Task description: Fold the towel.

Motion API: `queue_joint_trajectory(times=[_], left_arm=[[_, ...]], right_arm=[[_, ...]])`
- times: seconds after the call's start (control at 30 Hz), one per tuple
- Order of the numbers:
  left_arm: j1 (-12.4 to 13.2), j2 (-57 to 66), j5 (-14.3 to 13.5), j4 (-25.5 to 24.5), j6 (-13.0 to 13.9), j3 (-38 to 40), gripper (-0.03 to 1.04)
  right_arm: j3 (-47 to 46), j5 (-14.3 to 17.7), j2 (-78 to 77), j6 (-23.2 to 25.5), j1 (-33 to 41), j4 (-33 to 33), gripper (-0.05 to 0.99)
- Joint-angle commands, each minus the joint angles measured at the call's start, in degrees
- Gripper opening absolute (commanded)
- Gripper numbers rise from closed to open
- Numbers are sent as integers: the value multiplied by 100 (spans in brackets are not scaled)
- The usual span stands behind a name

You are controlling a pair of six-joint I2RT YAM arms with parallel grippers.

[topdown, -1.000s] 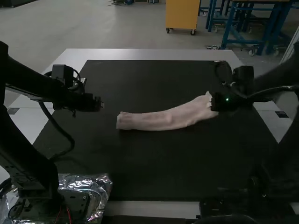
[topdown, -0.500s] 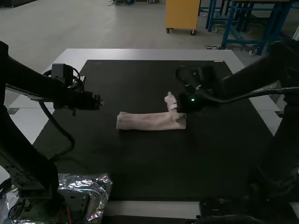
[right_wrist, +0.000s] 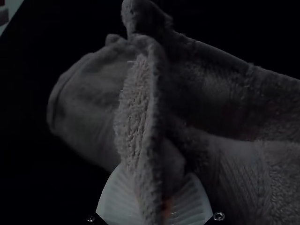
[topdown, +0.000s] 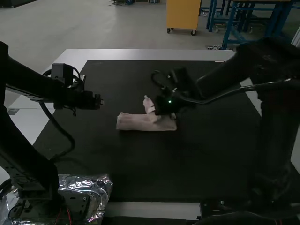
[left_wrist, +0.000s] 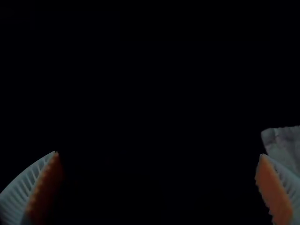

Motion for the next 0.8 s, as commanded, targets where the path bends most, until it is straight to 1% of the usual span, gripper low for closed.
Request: queue_joint_trajectory(times=[0.0,0.3,0.57,0.6,0.63,0.7,0.77], left_arm=[[14,-174,-30,73,-22,-16,96],[41,-174,-30,161,-31,-16,96],[49,-174,-30,126,-75,-16,96],[49,-174,-30,135,-75,-25,96],[49,-174,-30,135,-75,-33,96],[49,-174,-47,135,-75,-33,96],[49,-174,-197,161,-75,-33,96]], right_arm=[[317,19,146,65,198,75,-2],[871,10,620,39,532,93,-2],[1267,-25,937,48,831,75,-2],[1328,-60,954,48,875,75,2],[1381,-87,954,39,892,66,14],[1469,-148,937,39,928,5,32],[1521,-201,866,21,963,-83,57]])
